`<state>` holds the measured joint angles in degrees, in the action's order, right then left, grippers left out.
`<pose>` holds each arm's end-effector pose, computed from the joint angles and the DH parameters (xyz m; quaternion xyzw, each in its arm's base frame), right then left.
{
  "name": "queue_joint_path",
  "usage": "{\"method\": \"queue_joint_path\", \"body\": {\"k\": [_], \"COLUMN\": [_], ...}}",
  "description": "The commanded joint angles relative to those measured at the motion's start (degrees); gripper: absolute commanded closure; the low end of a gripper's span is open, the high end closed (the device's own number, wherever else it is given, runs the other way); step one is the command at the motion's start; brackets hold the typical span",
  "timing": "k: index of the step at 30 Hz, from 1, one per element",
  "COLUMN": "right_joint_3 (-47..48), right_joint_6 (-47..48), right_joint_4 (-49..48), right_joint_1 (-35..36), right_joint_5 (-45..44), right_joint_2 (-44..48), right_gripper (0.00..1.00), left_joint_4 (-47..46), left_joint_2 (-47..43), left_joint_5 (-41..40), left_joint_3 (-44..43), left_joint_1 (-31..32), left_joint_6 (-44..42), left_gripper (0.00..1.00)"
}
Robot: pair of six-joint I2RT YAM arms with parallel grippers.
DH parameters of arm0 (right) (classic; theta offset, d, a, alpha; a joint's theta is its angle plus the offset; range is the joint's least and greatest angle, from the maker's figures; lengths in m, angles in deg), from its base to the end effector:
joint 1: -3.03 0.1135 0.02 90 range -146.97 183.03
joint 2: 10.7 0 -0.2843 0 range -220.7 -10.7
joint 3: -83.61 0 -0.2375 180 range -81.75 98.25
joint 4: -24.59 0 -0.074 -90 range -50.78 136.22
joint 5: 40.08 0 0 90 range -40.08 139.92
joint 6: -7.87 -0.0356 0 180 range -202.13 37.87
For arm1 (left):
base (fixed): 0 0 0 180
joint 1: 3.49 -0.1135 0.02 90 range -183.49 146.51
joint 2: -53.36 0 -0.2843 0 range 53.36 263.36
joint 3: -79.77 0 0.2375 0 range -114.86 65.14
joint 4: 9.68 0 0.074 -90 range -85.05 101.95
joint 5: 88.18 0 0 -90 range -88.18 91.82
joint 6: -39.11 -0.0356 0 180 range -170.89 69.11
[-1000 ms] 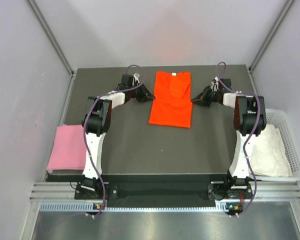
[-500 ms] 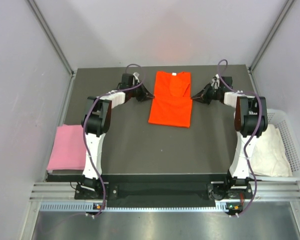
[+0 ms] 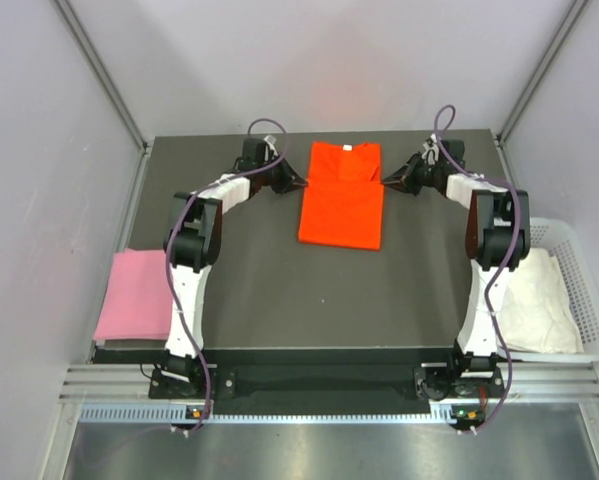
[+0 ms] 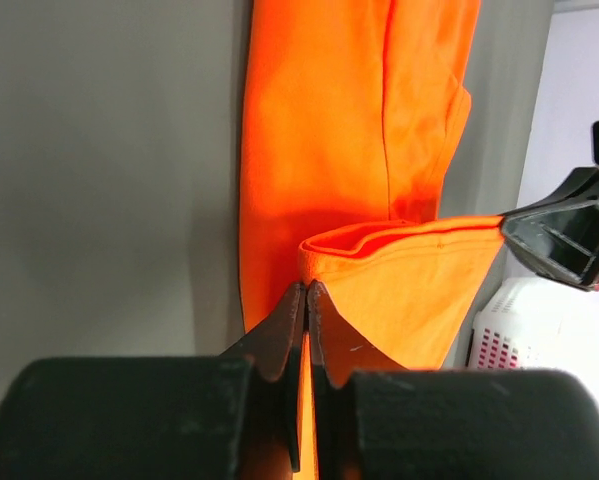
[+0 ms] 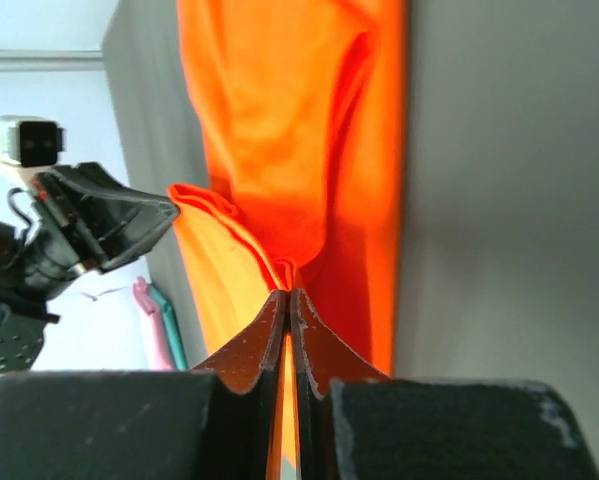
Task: Fold and stack the t-shirts
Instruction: Fold the tshirt
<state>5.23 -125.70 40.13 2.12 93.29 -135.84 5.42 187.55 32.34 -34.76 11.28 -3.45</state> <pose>0.4793 0.0168 0.1883 0.1704 0.8366 0.4561 0.2509 0.5058 -0.1520 0.1778 -0.1233 0.8546 -0.4307 0.2625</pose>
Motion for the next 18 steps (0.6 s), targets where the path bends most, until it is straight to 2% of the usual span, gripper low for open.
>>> {"method": "queue_joint_path", "body": {"k": [1, 2, 3, 8, 14, 16, 18], "right_joint_3": [3.98, 4.25, 4.60, 9.69, 16.02, 20.06, 20.95], "right_joint_6": [2.87, 3.57, 3.93, 7.52, 15.68, 19.29, 22.91], "right_joint_4": [2.34, 3.39, 3.92, 9.70, 18.76, 26.03, 29.23], "right_joint_1": [0.12, 0.12, 0.03, -0.23, -1.99, -2.34, -2.34], "right_joint_5": [-0.48, -0.57, -0.66, -2.33, -4.61, -6.80, -8.65], "right_joint_2": [-2.91, -3.26, -3.96, -6.25, -4.68, -4.06, -2.04], "right_gripper": [0.98, 0.98, 0.96, 0.92, 0.75, 0.73, 0.72], "left_joint_4": [1.90, 2.69, 4.78, 7.35, 15.69, 17.54, 17.55], "left_joint_2": [2.56, 3.61, 3.97, 4.68, 1.36, -0.59, -4.01], "left_joint_5": [-0.29, -0.38, -0.29, -0.47, -2.48, -3.62, -2.84], "left_joint_3": [-4.50, -5.47, -6.35, -9.08, -12.08, -11.20, -8.93], "left_joint_1": [-0.35, -0.35, -0.35, -0.35, -0.61, -0.61, -0.44], "left_joint_6": [-0.59, -0.94, -1.82, -4.02, -10.25, -12.02, -12.11], "left_gripper": [0.94, 0.91, 0.82, 0.59, 0.55, 0.55, 0.55]}}
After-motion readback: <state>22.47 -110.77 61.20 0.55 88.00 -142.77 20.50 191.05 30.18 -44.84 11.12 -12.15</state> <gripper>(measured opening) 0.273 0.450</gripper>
